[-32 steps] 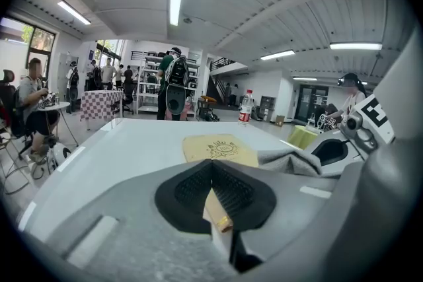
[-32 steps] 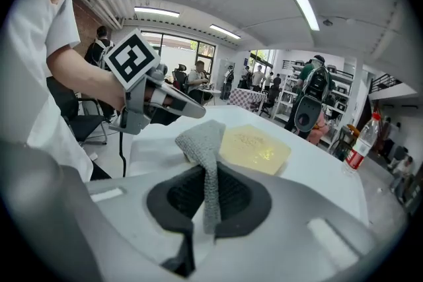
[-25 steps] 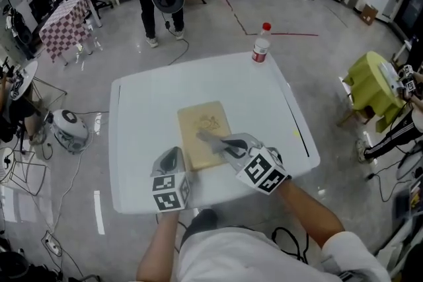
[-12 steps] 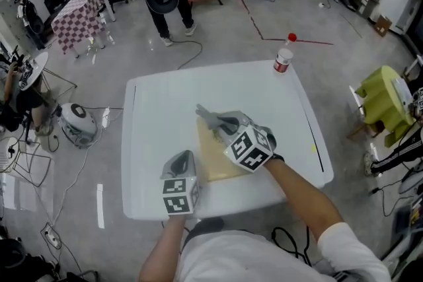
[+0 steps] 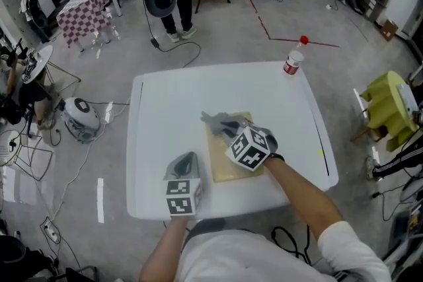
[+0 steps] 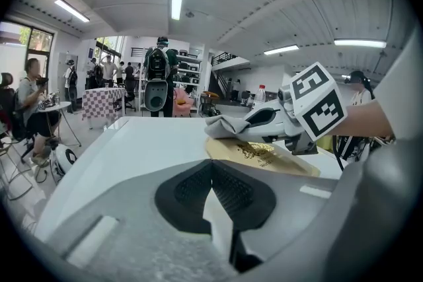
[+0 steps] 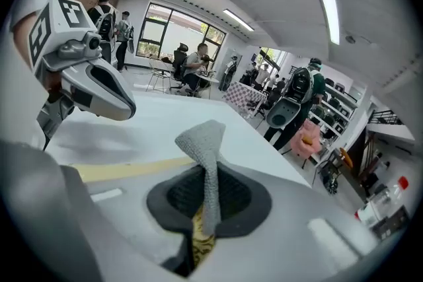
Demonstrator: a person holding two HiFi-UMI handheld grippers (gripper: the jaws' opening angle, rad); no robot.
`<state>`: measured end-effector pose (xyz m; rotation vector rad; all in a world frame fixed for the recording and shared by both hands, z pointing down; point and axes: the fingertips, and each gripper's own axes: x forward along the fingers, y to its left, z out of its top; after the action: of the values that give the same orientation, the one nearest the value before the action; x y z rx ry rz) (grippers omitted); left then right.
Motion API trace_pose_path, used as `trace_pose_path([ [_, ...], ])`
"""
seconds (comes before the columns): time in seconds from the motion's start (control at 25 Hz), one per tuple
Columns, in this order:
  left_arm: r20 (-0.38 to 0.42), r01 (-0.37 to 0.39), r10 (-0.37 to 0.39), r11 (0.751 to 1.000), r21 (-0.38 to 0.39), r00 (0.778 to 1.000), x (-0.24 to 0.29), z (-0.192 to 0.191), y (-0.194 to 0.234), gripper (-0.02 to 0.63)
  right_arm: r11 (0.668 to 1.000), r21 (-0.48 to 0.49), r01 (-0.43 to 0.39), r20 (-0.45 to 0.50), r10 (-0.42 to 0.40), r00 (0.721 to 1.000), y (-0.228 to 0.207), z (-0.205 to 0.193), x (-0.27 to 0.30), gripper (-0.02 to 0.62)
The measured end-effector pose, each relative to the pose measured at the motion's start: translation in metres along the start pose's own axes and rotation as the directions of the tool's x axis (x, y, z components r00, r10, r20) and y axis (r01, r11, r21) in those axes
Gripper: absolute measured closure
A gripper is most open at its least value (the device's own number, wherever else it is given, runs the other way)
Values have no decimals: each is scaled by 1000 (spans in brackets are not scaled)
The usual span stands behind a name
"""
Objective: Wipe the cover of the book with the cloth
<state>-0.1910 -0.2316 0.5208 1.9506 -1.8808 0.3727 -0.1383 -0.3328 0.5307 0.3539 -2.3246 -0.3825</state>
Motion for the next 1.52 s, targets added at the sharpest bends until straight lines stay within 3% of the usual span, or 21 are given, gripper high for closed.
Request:
trace_pose_path([
  [0.52,23,-1,1,1000,-6,1000,-18,-5,-18,600,998,-21,-67,22,67,997,55,-17,-45,578],
  [1.28,23,-14,15,1000,-20,1000,-54,-29,-48,600,980,28,-196,49,194,980,140,-42,-110,578],
  [1.52,28,-17,18,999,-28,999,-55,-30,-45,600,971,-36,-238,57,239,969,149,-34,-124,578],
])
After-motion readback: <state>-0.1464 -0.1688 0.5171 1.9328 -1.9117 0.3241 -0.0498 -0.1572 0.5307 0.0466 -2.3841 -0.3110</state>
